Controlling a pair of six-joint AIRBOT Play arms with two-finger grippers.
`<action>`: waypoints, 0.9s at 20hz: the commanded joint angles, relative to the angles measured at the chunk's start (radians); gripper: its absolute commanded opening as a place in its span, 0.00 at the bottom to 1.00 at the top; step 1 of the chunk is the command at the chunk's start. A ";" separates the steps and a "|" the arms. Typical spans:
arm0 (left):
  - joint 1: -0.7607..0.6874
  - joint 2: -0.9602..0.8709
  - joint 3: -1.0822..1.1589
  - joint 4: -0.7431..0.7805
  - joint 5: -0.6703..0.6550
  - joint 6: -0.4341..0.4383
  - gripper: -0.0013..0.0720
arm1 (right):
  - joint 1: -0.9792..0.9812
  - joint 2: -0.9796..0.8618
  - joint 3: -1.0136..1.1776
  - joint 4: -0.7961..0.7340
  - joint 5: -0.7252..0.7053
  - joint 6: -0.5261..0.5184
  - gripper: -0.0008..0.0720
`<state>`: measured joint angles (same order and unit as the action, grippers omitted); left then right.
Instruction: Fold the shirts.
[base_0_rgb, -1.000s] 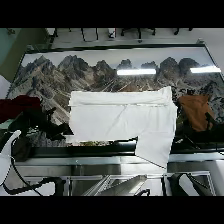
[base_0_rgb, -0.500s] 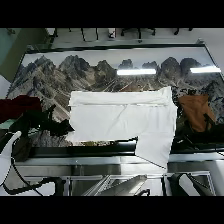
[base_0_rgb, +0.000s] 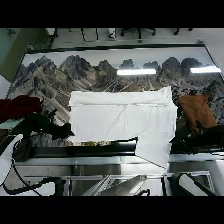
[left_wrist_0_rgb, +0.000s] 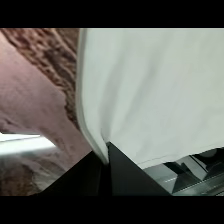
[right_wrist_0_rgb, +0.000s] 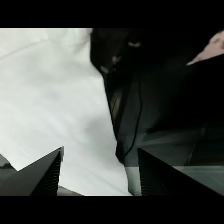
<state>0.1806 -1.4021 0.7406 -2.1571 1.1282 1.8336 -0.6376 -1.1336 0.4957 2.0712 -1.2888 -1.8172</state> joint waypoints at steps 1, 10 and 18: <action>0.001 -0.001 -0.016 0.005 -0.036 0.010 0.04 | 0.000 -0.047 -0.028 0.002 0.039 0.000 0.74; 0.001 0.000 -0.016 0.008 -0.001 0.010 0.04 | 0.004 -0.177 -0.028 0.158 0.075 -0.158 0.30; 0.001 0.060 0.092 0.293 0.235 -0.102 0.04 | 0.001 -0.019 0.024 -0.045 0.025 0.127 0.04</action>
<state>0.1802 -1.3785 0.8059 -2.0377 1.2633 1.8069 -0.6357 -1.2316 0.5011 2.1521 -1.2190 -1.8465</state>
